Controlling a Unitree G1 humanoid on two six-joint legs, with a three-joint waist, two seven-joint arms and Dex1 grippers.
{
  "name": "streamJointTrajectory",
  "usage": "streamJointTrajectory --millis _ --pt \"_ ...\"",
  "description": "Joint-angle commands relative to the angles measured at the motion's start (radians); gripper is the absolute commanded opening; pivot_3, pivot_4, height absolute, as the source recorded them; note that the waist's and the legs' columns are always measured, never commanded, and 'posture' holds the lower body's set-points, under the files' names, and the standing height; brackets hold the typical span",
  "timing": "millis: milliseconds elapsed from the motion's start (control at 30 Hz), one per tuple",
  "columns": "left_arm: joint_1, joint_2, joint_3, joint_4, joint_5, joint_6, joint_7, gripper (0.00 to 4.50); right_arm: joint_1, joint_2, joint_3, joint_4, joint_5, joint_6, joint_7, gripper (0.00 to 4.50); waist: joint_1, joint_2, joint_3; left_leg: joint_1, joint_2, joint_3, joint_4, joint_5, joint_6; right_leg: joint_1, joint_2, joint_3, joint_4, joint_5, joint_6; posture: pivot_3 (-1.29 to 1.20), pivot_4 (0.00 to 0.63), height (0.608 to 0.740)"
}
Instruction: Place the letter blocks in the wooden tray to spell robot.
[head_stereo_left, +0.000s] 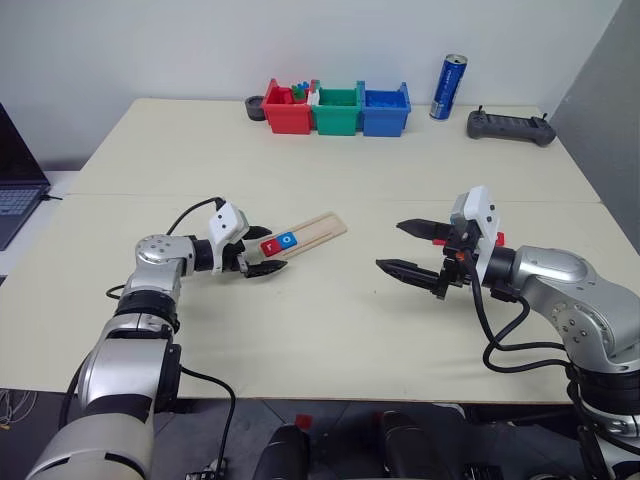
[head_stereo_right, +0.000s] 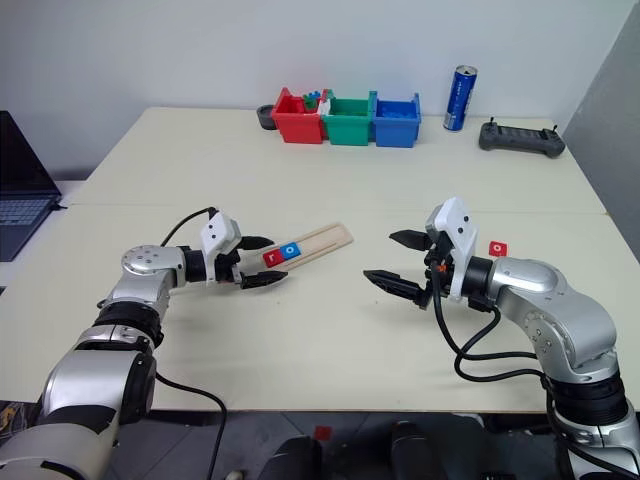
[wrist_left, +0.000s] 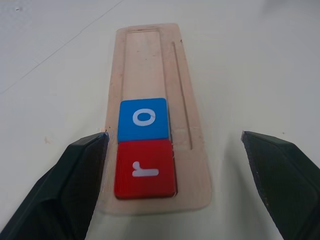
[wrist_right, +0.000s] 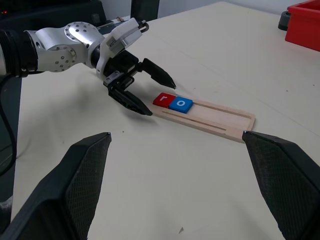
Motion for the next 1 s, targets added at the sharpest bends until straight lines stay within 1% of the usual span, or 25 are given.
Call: streamJointTrajectory --millis 33,433,1000 --pt "-0.035 0.021 0.016 0.004 0.0 -0.018 0.018 4.5 -0.024 0.002 -0.007 -0.019 0.014 -0.011 0.0 4.47 0.0 0.0 0.0 0.0 0.0 0.0 0.0 0.0 0.0 0.0 0.0 0.0 0.0 0.0 0.0 0.0 0.15 0.74" --pt "-0.062 0.001 -0.005 0.082 0.052 -0.031 0.073 4.5 -0.024 -0.009 -0.018 -0.027 0.027 0.004 -0.006 4.47 0.0 0.0 0.0 0.0 0.0 0.0 0.0 0.0 0.0 0.0 0.0 0.0 0.0 0.0 0.0 0.0 0.15 0.74" --pt "-0.051 -0.01 -0.01 0.12 0.1 -0.022 0.105 4.5 -0.018 -0.021 -0.021 -0.046 0.043 0.018 -0.015 4.47 0.0 0.0 0.0 0.0 0.0 0.0 0.0 0.0 0.0 0.0 0.0 0.0 0.001 0.0 0.0 0.0 0.15 0.74"
